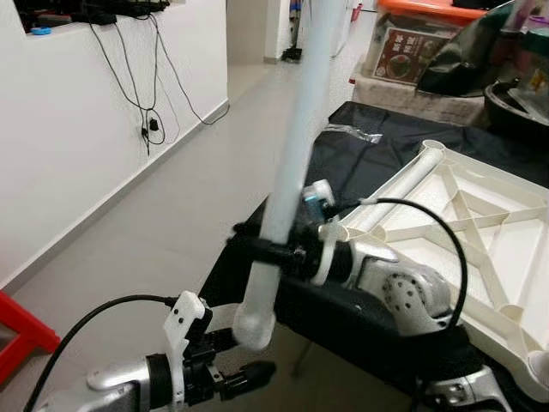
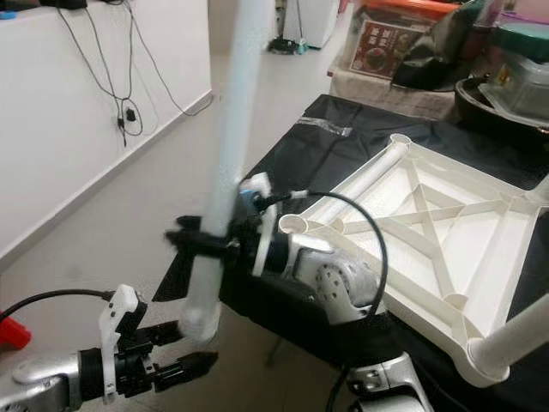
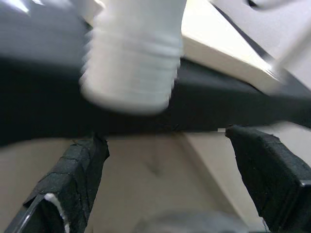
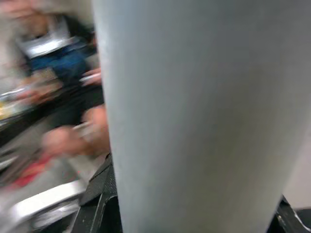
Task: Building children table
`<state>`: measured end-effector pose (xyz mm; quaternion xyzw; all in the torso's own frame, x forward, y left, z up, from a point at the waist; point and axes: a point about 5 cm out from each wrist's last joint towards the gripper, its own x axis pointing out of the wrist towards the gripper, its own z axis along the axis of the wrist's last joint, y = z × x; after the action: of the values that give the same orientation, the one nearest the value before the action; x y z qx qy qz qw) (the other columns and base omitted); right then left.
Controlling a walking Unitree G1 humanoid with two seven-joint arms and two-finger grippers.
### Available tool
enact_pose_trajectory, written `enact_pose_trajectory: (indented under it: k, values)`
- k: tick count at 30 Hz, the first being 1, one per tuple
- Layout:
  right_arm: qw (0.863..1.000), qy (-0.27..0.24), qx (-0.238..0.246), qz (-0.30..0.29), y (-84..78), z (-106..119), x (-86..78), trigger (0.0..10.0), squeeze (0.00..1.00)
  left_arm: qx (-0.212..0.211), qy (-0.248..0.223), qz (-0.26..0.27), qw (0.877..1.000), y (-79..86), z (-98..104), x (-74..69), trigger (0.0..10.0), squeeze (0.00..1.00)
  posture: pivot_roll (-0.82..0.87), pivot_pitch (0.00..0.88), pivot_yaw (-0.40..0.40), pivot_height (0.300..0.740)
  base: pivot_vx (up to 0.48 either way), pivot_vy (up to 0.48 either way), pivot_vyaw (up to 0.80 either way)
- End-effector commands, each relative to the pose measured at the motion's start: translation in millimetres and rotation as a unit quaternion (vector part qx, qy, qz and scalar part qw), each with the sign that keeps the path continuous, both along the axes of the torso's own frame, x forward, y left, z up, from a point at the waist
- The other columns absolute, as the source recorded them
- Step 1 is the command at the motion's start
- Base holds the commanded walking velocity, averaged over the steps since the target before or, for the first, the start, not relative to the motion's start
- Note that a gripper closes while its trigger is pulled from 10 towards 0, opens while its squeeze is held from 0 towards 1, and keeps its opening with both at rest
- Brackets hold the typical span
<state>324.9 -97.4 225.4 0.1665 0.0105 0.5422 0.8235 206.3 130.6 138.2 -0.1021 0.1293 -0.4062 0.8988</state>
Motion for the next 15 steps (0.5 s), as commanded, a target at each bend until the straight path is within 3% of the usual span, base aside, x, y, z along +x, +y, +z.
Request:
enact_pose_trajectory:
  k: [1, 2, 3, 5, 7, 8, 10, 11, 12, 13, 14, 15]
  values:
    - [0.993, -0.024, 0.010, -0.112, -20.8, 9.8, 17.5, 0.0, 0.00, 0.015, -0.035, 0.095, 0.995, 8.7, 1.9, 8.0, 10.0, 0.00, 0.11, 0.068, -0.069, 0.740, 0.000, 0.000, 0.00]
    - [0.993, -0.024, 0.010, -0.112, -20.8, 9.8, 17.5, 0.0, 0.00, 0.015, -0.035, 0.095, 0.995, 8.7, 1.9, 8.0, 10.0, 0.00, 0.11, 0.068, -0.069, 0.740, 0.000, 0.000, 0.00]
    - [0.986, -0.028, 0.022, -0.164, -28.3, 14.3, 24.2, 0.0, 0.00, 0.017, -0.048, 0.146, 0.988, 11.5, 3.3, 13.1, 10.0, 0.00, 0.11, 0.064, -0.069, 0.740, 0.000, 0.000, 0.00]
    - [0.986, -0.028, 0.022, -0.164, -28.3, 14.3, 24.2, 0.0, 0.00, 0.017, -0.048, 0.146, 0.988, 11.5, 3.3, 13.1, 10.0, 0.00, 0.11, 0.064, -0.069, 0.740, 0.000, 0.000, 0.00]
    - [0.956, -0.059, 0.026, -0.287, -42.7, 24.4, 33.3, 0.0, 0.00, 0.021, -0.068, 0.213, 0.975, 11.9, 5.4, 19.2, 10.0, 0.00, 0.11, 0.060, -0.072, 0.740, 0.000, 0.000, 0.00]
    - [0.956, -0.059, 0.026, -0.287, -42.7, 24.4, 33.3, 0.0, 0.00, 0.021, -0.068, 0.213, 0.975, 11.9, 5.4, 19.2, 10.0, 0.00, 0.11, 0.060, -0.072, 0.740, 0.000, 0.000, 0.00]
    - [0.913, -0.086, 0.024, -0.399, -55.5, 30.7, 36.9, 0.0, 0.00, 0.025, -0.078, 0.262, 0.962, 10.4, 6.1, 23.7, 10.0, 0.00, 0.10, 0.056, -0.072, 0.740, 0.000, 0.000, 0.00]
    - [0.913, -0.086, 0.024, -0.399, -55.5, 30.7, 36.9, 0.0, 0.00, 0.025, -0.078, 0.262, 0.962, 10.4, 6.1, 23.7, 10.0, 0.00, 0.10, 0.056, -0.072, 0.740, 0.000, 0.000, 0.00]
    - [0.894, -0.097, 0.017, -0.437, -59.6, 32.1, 36.6, 0.0, 0.00, 0.025, -0.082, 0.275, 0.958, 9.5, 7.1, 25.4, 10.0, 0.00, 0.10, 0.056, -0.072, 0.740, 0.000, 0.000, 0.00]
    - [0.894, -0.097, 0.017, -0.437, -59.6, 32.1, 36.6, 0.0, 0.00, 0.025, -0.082, 0.275, 0.958, 9.5, 7.1, 25.4, 10.0, 0.00, 0.10, 0.056, -0.072, 0.740, 0.000, 0.000, 0.00]
    - [0.876, -0.104, 0.009, -0.471, -61.8, 31.0, 36.2, 7.3, 0.00, 0.019, -0.085, 0.285, 0.955, 7.6, 7.8, 26.8, 10.0, 0.00, 0.10, 0.053, -0.073, 0.740, 0.000, 0.000, 0.00]
    - [0.864, -0.109, 0.004, -0.491, -61.6, 28.3, 35.1, 10.0, 0.00, 0.014, -0.088, 0.289, 0.953, 5.7, 8.4, 27.8, 10.0, 0.00, 0.11, 0.051, -0.074, 0.740, 0.000, 0.000, 0.00]
